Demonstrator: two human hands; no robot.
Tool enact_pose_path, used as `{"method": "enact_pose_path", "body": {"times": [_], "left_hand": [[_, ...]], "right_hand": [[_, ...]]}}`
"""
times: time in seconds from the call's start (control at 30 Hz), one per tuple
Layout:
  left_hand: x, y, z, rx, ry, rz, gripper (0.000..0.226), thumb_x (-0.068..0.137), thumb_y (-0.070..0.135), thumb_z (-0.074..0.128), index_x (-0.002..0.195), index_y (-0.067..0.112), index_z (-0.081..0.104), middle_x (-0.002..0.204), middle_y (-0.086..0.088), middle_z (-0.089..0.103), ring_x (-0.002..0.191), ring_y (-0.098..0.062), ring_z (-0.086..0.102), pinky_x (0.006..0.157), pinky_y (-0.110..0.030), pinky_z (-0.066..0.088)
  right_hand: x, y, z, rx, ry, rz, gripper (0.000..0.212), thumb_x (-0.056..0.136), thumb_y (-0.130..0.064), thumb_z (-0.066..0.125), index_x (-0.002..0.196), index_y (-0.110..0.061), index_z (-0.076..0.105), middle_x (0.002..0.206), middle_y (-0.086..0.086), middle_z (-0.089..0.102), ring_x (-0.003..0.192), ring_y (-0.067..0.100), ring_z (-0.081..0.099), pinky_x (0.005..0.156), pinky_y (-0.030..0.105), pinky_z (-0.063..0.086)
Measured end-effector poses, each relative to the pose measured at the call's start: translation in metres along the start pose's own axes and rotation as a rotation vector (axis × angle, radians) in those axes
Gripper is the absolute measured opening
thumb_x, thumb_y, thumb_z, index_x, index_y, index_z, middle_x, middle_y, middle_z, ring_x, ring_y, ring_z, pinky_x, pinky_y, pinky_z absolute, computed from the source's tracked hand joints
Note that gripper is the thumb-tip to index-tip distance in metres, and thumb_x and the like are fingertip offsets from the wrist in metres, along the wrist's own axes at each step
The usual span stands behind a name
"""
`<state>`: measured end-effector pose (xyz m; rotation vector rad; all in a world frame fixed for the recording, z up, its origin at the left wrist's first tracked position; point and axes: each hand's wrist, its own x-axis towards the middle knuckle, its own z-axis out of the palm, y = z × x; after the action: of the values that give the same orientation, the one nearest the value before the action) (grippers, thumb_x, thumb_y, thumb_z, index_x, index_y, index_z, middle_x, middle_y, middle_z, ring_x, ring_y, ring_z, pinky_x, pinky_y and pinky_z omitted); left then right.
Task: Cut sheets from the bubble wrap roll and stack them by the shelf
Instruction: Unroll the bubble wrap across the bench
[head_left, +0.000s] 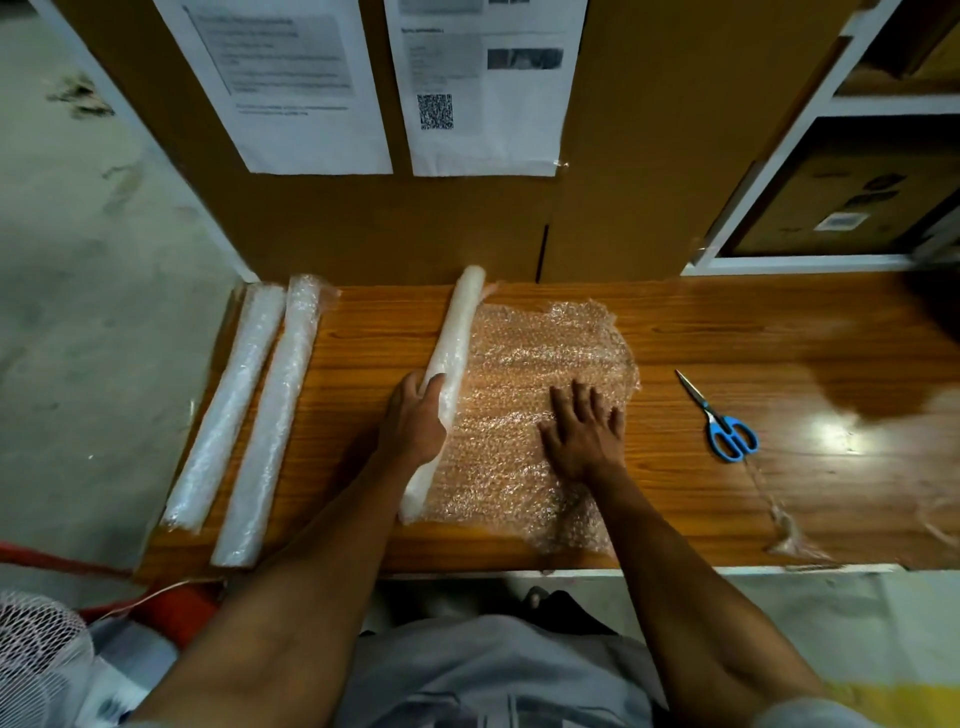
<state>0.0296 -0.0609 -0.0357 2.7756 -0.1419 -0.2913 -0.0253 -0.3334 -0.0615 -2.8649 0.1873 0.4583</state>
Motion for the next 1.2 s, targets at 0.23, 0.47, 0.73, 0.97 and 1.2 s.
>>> {"method": "enact_pose_path", "body": {"times": [0.23, 0.47, 0.73, 0.97, 1.2], "left_hand": [[-0.023, -0.001, 0.002, -0.027, 0.052, 0.033, 0.063, 0.101, 0.046, 0.054, 0.157, 0.043, 0.025, 0.169, -0.009, 0.009, 0.146, -0.039, 0.031, 0.108, -0.053, 0.047], [-0.044, -0.002, -0.001, 0.119, -0.049, -0.025, 0.076, 0.096, 0.026, 0.062, 0.161, 0.035, 0.023, 0.168, -0.01, 0.009, 0.147, -0.036, 0.028, 0.11, -0.046, 0.043], [-0.05, -0.006, -0.011, 0.066, -0.021, -0.129, 0.085, 0.095, 0.025, 0.067, 0.163, 0.021, 0.015, 0.162, -0.017, 0.02, 0.137, -0.037, 0.04, 0.105, -0.046, 0.047], [-0.049, 0.026, -0.006, 0.171, 0.188, 0.092, 0.059, 0.092, 0.032, 0.065, 0.146, 0.02, 0.044, 0.152, -0.011, 0.037, 0.131, -0.031, 0.039, 0.102, -0.047, 0.043], [-0.032, 0.084, 0.019, 0.116, -0.008, 0.304, 0.054, 0.096, 0.03, 0.058, 0.146, 0.023, 0.038, 0.148, -0.005, 0.039, 0.133, -0.026, 0.035, 0.109, -0.046, 0.041]], "right_hand": [[-0.036, -0.013, 0.007, 0.045, 0.045, -0.034, 0.077, 0.103, -0.073, 0.006, 0.164, -0.033, -0.015, 0.171, 0.004, -0.021, 0.159, 0.026, -0.015, 0.129, 0.055, -0.007], [-0.059, -0.011, 0.01, -0.009, -0.007, 0.09, 0.072, 0.104, -0.068, 0.01, 0.163, -0.038, -0.017, 0.17, 0.004, -0.024, 0.159, 0.031, -0.016, 0.128, 0.06, -0.003], [-0.062, 0.002, -0.003, 0.046, -0.011, 0.165, 0.074, 0.107, -0.064, 0.017, 0.167, -0.029, -0.008, 0.174, 0.006, -0.014, 0.161, 0.03, -0.009, 0.128, 0.057, -0.001], [-0.061, 0.015, 0.0, 0.116, 0.157, 0.168, 0.066, 0.108, -0.043, 0.046, 0.164, -0.019, 0.021, 0.172, 0.008, 0.024, 0.159, 0.027, 0.022, 0.13, 0.053, 0.012], [-0.054, 0.067, -0.018, 0.112, 0.245, 0.263, 0.058, 0.097, -0.019, 0.065, 0.148, -0.014, 0.038, 0.156, 0.015, 0.041, 0.145, 0.036, 0.04, 0.118, 0.056, 0.036]]}}
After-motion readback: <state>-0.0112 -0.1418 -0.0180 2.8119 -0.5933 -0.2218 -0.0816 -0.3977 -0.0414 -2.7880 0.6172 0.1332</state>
